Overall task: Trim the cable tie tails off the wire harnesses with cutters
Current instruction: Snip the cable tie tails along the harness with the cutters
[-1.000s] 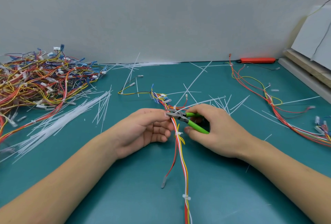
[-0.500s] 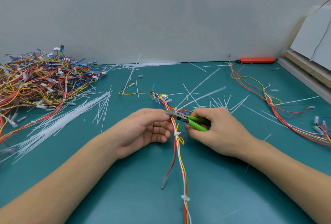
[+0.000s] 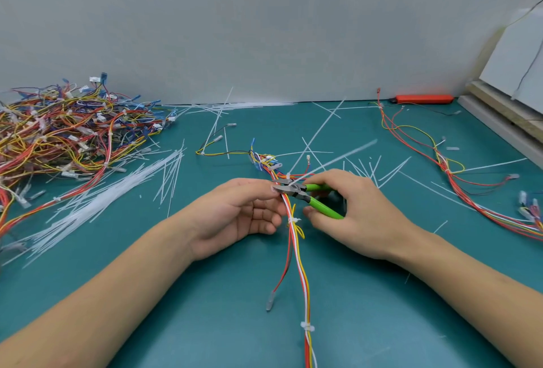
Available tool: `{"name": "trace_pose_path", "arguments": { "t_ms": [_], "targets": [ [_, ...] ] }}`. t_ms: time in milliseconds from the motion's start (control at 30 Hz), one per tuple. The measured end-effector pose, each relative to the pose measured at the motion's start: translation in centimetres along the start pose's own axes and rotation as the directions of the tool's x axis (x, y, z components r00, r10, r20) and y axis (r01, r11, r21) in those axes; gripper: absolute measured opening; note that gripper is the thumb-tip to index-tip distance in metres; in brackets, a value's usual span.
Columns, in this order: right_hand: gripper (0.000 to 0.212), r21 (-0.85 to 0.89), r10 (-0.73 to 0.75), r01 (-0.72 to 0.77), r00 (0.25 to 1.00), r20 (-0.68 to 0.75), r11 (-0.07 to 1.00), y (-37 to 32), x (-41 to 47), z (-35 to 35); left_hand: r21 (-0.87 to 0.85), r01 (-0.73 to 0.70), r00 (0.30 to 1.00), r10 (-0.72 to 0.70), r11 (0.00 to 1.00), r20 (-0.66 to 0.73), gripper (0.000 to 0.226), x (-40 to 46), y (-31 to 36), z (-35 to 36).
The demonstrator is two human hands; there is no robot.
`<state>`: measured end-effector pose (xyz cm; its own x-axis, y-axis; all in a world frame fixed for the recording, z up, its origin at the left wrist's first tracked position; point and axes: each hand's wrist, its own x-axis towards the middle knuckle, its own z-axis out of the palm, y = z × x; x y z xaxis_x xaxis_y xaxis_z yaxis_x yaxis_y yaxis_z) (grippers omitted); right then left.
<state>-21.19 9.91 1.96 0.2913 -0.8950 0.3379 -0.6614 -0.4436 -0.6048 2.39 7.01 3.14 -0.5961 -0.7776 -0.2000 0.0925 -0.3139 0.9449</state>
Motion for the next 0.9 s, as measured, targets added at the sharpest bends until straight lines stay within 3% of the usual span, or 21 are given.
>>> {"name": "trace_pose_path", "arguments": {
  "t_ms": [267, 467, 767, 900],
  "targets": [
    [0.032, 0.0, -0.025, 0.025, 1.0, 0.001, 1.0, 0.47, 0.06, 0.12, 0.008, -0.001, 0.999, 0.001, 1.0, 0.037, 0.021, -0.09, 0.08, -0.08],
    [0.012, 0.004, -0.008, 0.008, 1.0, 0.006, 1.0, 0.69, 0.14, 0.11, 0.002, 0.001, 0.999, -0.001, 1.0, 0.035, 0.015, 0.03, -0.05, -0.25],
    [0.008, 0.01, -0.01, 0.01, 1.0, -0.003, 1.0, 0.82, 0.09, 0.32, -0.009, 0.0, 0.999, 0.0, 1.0, 0.039, 0.017, -0.06, 0.01, -0.1],
    [0.021, -0.008, -0.014, 0.014, 1.0, 0.02, 1.0, 0.92, 0.15, 0.42, 0.003, 0.005, 1.0, -0.005, 1.0, 0.019, 0.015, -0.1, 0.12, 0.05]
  ]
}}
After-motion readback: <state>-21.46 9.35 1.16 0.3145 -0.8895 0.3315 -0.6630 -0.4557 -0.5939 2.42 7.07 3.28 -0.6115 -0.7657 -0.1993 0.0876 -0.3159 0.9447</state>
